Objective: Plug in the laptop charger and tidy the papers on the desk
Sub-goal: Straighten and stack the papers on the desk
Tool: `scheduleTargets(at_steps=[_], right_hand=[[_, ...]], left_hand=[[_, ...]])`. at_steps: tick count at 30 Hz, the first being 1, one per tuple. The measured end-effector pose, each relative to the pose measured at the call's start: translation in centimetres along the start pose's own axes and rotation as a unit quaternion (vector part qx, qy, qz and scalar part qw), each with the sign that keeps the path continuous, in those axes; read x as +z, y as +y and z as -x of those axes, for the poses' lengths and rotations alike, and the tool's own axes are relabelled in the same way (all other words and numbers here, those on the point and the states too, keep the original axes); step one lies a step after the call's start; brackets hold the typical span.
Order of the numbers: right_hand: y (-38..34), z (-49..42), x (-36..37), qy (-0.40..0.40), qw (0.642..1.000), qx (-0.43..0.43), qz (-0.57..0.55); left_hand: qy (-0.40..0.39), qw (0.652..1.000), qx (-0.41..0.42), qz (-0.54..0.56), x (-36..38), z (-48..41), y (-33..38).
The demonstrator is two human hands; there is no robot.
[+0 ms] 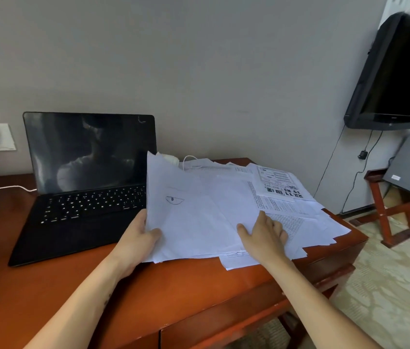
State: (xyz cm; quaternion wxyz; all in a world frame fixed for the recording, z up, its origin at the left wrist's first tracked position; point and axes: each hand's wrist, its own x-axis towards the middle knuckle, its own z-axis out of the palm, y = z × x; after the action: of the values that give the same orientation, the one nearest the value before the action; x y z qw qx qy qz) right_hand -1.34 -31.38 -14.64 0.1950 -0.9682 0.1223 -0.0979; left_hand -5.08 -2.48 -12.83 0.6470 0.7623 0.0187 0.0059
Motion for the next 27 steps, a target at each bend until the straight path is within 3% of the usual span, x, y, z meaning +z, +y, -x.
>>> scheduleTargets(at_steps=[9, 13, 15, 19, 22, 27], right_hand=[[-0.5, -2.9, -1.8, -0.015, 0.995, 0.068, -0.074], [-0.7, -3.4, -1.8, 0.008, 0.981, 0.103, -0.167], [-0.9, -3.2, -2.0, 0.027, 0.965, 0.103, -0.241], [-1.0, -1.8, -2.9, 0.021, 0.893, 0.036, -0.449], [-1.6, -1.3, -3.4, -0.009, 0.875, -0.007, -0.483], [-3.1, -1.2, -3.6, -0.060, 0.849, 0.001, -0.524]], left_hand=[[0.022, 0.999, 0.039, 0.012, 0.1, 0.3, 0.1], [0.026, 0.998, 0.038, 0.034, 0.1, 0.3, 0.2], [0.028, 0.998, 0.040, 0.044, -0.1, 0.2, 0.2], [0.029, 0.997, 0.041, 0.066, -0.3, 0.2, 0.3], [0.021, 0.994, 0.031, 0.100, -0.3, 0.3, 0.4], [0.011, 0.993, 0.032, 0.113, 0.0, 0.8, 0.6]])
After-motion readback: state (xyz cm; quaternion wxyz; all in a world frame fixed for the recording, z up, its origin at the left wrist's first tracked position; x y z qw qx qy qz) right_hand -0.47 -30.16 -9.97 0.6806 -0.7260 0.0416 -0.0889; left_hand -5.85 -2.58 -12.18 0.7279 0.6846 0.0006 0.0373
